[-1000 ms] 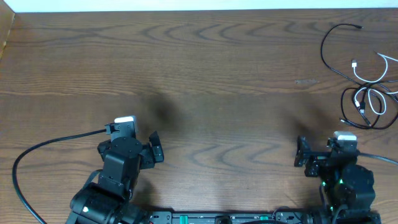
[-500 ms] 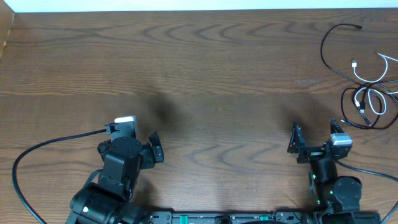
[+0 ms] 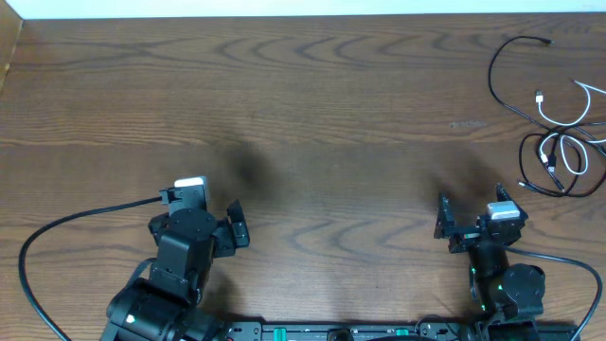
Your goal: Untangle cables
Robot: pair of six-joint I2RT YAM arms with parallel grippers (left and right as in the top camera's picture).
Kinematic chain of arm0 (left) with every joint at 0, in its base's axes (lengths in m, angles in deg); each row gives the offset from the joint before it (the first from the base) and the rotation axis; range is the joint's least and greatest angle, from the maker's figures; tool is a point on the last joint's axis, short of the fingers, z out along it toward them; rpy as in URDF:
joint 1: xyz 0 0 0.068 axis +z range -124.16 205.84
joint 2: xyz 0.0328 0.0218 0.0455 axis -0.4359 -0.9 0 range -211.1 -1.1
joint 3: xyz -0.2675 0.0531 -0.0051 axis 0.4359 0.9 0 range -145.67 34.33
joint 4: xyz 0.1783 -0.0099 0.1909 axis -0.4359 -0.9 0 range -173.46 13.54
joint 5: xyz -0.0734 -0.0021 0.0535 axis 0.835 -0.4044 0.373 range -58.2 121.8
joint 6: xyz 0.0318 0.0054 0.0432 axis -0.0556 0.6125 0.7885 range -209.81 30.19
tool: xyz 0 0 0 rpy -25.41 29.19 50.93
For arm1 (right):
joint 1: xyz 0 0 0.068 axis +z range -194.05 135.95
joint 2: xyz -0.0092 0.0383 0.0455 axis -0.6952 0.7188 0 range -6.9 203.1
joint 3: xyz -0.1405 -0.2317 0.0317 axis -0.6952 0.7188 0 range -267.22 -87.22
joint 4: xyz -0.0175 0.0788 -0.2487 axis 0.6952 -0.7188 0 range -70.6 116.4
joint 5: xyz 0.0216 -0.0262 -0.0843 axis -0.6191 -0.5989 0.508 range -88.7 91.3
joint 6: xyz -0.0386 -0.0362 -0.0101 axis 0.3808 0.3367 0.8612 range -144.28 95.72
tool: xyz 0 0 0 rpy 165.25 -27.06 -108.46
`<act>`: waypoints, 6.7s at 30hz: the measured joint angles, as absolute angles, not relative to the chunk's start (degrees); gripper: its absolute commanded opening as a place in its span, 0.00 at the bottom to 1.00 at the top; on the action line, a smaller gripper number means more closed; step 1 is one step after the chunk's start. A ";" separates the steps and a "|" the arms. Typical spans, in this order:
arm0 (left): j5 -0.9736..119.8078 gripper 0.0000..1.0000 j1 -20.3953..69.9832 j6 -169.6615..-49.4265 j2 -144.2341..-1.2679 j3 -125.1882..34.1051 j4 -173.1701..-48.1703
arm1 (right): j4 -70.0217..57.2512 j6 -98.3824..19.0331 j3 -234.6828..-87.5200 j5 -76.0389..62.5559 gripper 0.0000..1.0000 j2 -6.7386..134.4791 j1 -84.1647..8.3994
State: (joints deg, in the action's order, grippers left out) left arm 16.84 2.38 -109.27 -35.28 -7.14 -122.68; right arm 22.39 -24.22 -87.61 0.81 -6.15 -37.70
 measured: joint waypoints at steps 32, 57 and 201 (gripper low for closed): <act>16.84 0.99 2.38 -109.27 -35.30 -7.14 -122.62 | 22.37 -22.30 -87.61 0.44 0.99 -6.21 -37.70; 16.84 0.99 2.38 -109.27 -35.30 -7.14 -122.59 | 22.37 -22.30 -87.61 0.44 0.99 -6.21 -37.70; 35.33 0.99 23.45 -91.02 -1.68 33.38 -77.94 | 22.37 -22.28 -87.61 0.15 0.99 -6.21 -37.70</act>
